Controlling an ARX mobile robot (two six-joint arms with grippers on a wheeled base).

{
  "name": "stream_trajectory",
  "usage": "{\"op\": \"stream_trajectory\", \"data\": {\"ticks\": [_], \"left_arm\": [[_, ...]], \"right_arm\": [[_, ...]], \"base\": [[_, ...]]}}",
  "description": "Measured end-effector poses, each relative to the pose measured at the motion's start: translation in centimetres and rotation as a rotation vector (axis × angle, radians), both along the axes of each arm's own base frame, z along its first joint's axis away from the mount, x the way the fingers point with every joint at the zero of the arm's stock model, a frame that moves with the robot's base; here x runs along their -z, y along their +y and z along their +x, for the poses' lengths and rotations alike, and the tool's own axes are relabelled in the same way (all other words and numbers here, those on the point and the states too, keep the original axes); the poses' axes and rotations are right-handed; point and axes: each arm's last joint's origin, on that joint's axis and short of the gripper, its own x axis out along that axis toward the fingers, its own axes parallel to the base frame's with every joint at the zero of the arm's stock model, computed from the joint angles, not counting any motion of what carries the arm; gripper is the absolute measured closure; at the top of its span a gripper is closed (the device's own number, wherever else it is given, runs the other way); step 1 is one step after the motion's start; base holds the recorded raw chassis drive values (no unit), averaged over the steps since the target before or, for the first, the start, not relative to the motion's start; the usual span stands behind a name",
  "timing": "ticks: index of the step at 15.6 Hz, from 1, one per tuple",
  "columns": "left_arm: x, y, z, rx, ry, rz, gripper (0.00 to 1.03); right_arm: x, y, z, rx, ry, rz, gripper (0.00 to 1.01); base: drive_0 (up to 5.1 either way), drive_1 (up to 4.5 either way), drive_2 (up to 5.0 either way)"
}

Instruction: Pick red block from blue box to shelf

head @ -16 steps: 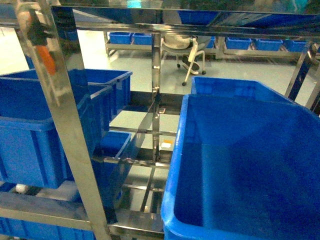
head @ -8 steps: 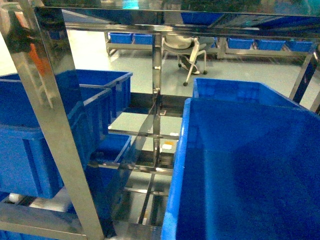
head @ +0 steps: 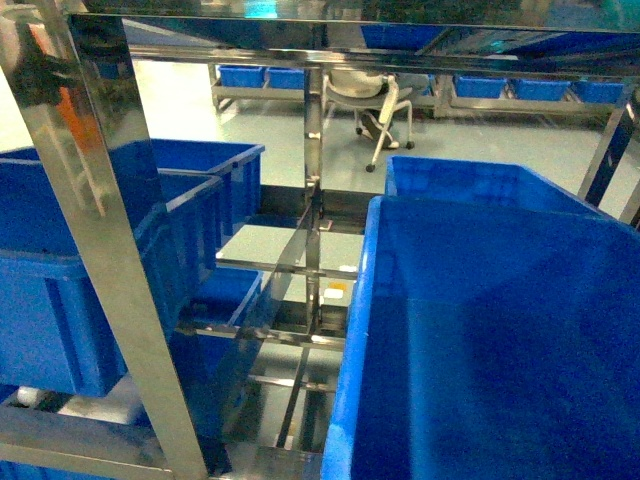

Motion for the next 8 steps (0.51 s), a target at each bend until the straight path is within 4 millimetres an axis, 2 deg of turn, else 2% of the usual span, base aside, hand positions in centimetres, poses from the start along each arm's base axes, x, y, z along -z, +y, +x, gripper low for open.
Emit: {"op": "stream_trajectory", "data": {"ticks": [2, 6, 8], "left_arm": [[0.0, 0.0, 0.0, 0.0, 0.0, 0.0, 0.05], [0.0, 0.0, 0.0, 0.0, 0.0, 0.0, 0.05], [0.0, 0.0, 0.0, 0.0, 0.0, 0.0, 0.05]], "right_arm": [[0.1, 0.5, 0.6, -0.018, -0.023, 0.003, 0.75], [3.3, 2.3, 2.7, -0.07, 0.093, 0.025, 0.75], [4.0, 2.8, 3.7, -0.074, 0.084, 0.013, 0.75]], "base": [[0.0, 0.0, 0.0], [0.0, 0.0, 0.0], [0.0, 0.0, 0.0]]}}
